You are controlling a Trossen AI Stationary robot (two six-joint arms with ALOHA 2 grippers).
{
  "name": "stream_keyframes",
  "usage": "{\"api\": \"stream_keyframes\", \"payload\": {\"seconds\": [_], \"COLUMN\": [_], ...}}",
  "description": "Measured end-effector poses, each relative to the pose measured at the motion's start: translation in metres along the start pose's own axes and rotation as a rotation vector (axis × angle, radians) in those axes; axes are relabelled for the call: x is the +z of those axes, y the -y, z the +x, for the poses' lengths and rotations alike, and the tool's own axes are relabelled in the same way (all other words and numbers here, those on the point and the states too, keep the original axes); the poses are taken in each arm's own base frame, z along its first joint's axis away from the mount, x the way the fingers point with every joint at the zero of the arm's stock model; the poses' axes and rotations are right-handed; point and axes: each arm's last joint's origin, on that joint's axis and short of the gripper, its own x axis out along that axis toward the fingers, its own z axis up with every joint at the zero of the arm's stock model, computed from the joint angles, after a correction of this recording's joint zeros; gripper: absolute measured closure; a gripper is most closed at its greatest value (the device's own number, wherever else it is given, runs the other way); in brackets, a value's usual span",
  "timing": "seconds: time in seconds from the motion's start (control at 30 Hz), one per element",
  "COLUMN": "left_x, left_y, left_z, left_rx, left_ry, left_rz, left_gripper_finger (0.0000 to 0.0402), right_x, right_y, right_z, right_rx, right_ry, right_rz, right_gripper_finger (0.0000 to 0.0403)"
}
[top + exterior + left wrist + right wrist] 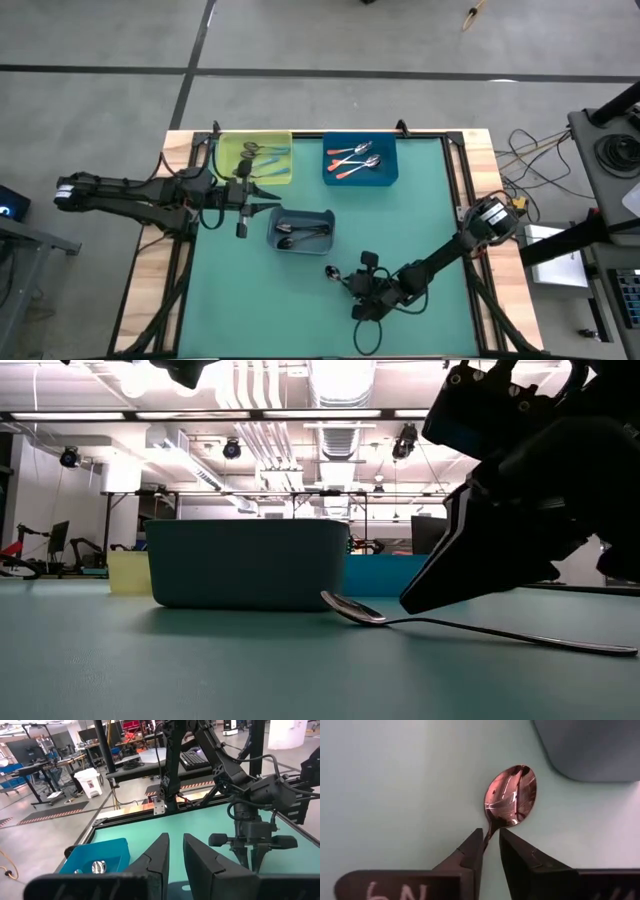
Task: Sort silverware by color (type)
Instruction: Put the black spoon into the gray bin
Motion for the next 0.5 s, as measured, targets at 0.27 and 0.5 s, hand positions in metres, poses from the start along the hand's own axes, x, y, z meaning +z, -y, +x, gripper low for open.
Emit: {"api": "stream_keyframes", "payload": {"seconds": [0.27, 0.5], "left_x": [0.0, 0.0], "left_y": [0.0, 0.0], "left_z": [0.0, 0.0], "left_rx": [0.001, 0.0], "left_ry": [0.003, 0.002], "left_rz": [0.0, 0.003], "left_gripper_finger": [0.0364, 0.0364], "right_x": [-0.004, -0.012], "right_y": [0.0, -0.005], "right_z": [0.003, 0.014], "right_rx": [-0.003, 0.013], "right_ry": [-0.007, -0.001], "right_rz": [0.056, 0.068], "right_gripper_finger": [0.0281, 0.0251]}}
